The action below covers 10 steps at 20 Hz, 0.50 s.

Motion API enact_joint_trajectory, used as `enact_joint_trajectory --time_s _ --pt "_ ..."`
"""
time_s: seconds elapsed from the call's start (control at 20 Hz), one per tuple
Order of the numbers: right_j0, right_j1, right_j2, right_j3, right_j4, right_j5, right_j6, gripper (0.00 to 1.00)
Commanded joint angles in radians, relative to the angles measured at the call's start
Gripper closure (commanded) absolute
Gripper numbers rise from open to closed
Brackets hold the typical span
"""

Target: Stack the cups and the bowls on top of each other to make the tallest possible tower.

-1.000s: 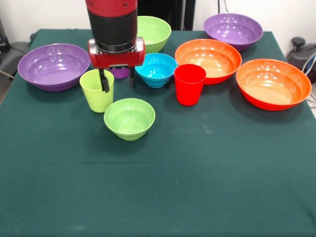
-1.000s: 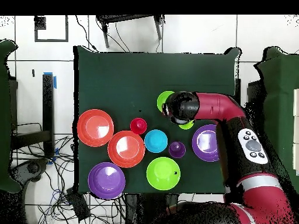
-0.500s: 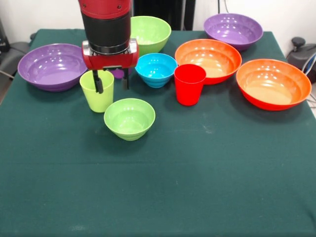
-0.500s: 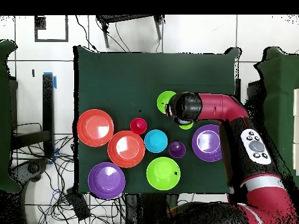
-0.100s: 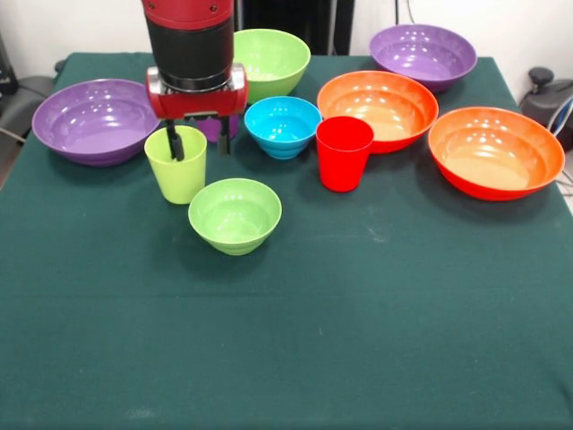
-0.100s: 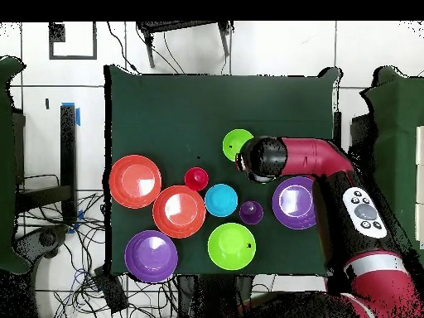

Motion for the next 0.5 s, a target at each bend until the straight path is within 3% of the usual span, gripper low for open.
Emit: enact_joint_trajectory --time_s 0.05,0.5 --pt "0.007 -0.03 0.01 0.14 -0.105 -0.004 -0.147 0.0" --pt "0.039 -0.041 -0.024 0.215 -0.119 -0.062 -0.04 0.0"
